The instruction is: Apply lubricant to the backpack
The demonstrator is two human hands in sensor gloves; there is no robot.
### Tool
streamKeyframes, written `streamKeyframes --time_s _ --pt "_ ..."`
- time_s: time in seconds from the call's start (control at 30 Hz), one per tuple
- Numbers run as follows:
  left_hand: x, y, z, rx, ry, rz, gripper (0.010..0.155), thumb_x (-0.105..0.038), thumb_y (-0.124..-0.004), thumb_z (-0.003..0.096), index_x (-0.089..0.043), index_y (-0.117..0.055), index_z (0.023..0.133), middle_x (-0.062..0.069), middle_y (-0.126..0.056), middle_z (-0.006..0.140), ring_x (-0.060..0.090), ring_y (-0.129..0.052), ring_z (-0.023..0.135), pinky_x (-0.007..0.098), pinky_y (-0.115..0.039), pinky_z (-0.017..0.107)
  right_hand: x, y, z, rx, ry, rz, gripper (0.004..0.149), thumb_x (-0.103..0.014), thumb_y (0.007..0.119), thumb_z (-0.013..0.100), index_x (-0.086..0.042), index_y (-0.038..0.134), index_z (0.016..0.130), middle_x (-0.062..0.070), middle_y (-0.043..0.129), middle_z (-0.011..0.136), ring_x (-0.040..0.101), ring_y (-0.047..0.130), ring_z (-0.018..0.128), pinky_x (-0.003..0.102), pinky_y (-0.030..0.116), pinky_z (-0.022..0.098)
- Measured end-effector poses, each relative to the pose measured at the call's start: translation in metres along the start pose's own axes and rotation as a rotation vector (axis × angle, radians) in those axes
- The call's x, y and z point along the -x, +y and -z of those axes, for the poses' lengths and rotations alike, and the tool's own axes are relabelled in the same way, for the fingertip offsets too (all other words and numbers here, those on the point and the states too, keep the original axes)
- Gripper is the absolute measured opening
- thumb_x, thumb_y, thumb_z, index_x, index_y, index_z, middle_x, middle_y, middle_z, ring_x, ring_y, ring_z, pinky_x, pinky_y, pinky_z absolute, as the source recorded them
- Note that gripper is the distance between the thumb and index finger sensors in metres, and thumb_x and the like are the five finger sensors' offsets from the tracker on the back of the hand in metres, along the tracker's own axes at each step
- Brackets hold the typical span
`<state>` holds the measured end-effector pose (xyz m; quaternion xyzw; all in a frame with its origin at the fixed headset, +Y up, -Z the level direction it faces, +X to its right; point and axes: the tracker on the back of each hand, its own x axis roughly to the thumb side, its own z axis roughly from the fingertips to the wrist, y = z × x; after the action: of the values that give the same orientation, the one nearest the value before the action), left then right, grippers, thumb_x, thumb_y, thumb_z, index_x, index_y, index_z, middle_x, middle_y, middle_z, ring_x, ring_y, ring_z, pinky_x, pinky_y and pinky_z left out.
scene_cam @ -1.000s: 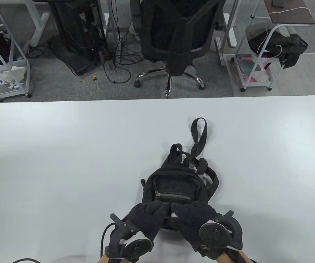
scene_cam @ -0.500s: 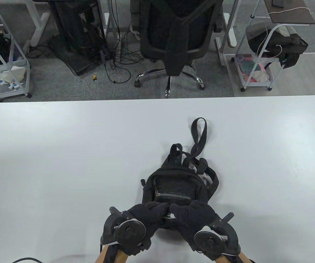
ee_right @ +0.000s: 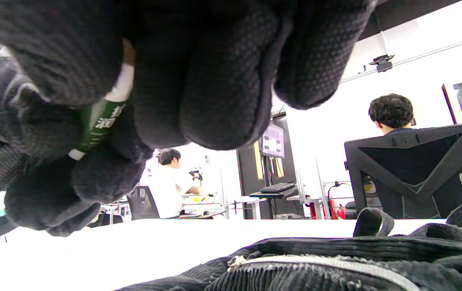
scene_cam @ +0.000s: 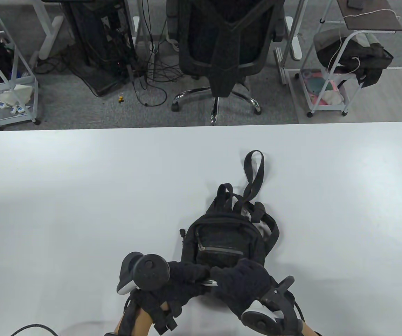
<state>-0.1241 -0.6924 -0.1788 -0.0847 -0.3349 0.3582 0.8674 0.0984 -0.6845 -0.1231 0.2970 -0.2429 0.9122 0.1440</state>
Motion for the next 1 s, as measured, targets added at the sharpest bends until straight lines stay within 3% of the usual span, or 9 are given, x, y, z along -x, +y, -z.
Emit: streamKeyframes --time_s 0.5,0.67,0.73,0.8,0.9,1.0 --pt "-0.010 -0.003 -0.002 -0.092 -0.058 0.099 0.052 -0.040 -0.100 0.0361 -0.012 -0.097 0.080 0.011 -0.104 0.067 0.017 -0.118 0.033 0.041 -0.106 0.034 0.017 0.000 0.003 -0.079 0.102 0.183 0.049 -0.057 0.087 0.041 -0.030 0.090 0.082 -0.007 0.105 0.060 0.009 0.113 0.044 0.041 0.090 0.054" --pt "-0.007 -0.002 0.000 -0.069 -0.055 0.070 0.051 -0.039 -0.100 0.0361 -0.012 -0.097 0.079 0.012 -0.105 0.067 0.017 -0.118 0.032 0.041 -0.106 0.034 0.016 -0.001 0.003 -0.068 0.090 0.181 0.049 -0.056 0.087 0.041 -0.029 0.091 0.082 -0.006 0.105 0.060 0.009 0.113 0.044 0.041 0.090 0.054" --pt "-0.001 0.003 -0.002 -0.052 -0.006 0.087 0.051 -0.038 -0.100 0.0360 -0.011 -0.097 0.079 0.013 -0.104 0.067 0.018 -0.118 0.032 0.042 -0.106 0.034 0.015 -0.006 0.002 -0.022 0.071 0.096 0.048 -0.054 0.088 0.040 -0.030 0.090 0.082 -0.006 0.105 0.061 0.008 0.113 0.045 0.039 0.090 0.055" --pt "0.020 0.011 -0.011 -0.061 0.108 0.237 0.051 -0.039 -0.100 0.0360 -0.012 -0.097 0.079 0.011 -0.104 0.067 0.017 -0.118 0.034 0.041 -0.106 0.035 0.030 -0.021 0.000 0.041 0.088 0.068 0.046 -0.055 0.087 0.041 -0.034 0.089 0.082 -0.008 0.104 0.063 0.006 0.113 0.047 0.038 0.090 0.057" --pt "0.038 0.017 -0.018 -0.092 0.124 0.047 0.051 -0.038 -0.101 0.0374 -0.010 -0.097 0.080 0.013 -0.104 0.068 0.022 -0.118 0.035 0.046 -0.104 0.036 0.046 -0.030 -0.005 0.026 0.148 0.196 0.049 -0.055 0.089 0.042 -0.033 0.088 0.085 -0.007 0.104 0.067 0.010 0.113 0.052 0.042 0.088 0.056" --pt "0.032 0.015 -0.013 -0.089 0.111 0.042 0.053 -0.038 -0.098 0.0397 -0.013 -0.092 0.086 0.014 -0.104 0.070 0.029 -0.116 0.035 0.053 -0.100 0.035 0.044 -0.033 -0.004 0.013 0.141 0.141 0.049 -0.055 0.089 0.041 -0.035 0.086 0.086 -0.007 0.102 0.073 0.012 0.112 0.057 0.043 0.089 0.055"
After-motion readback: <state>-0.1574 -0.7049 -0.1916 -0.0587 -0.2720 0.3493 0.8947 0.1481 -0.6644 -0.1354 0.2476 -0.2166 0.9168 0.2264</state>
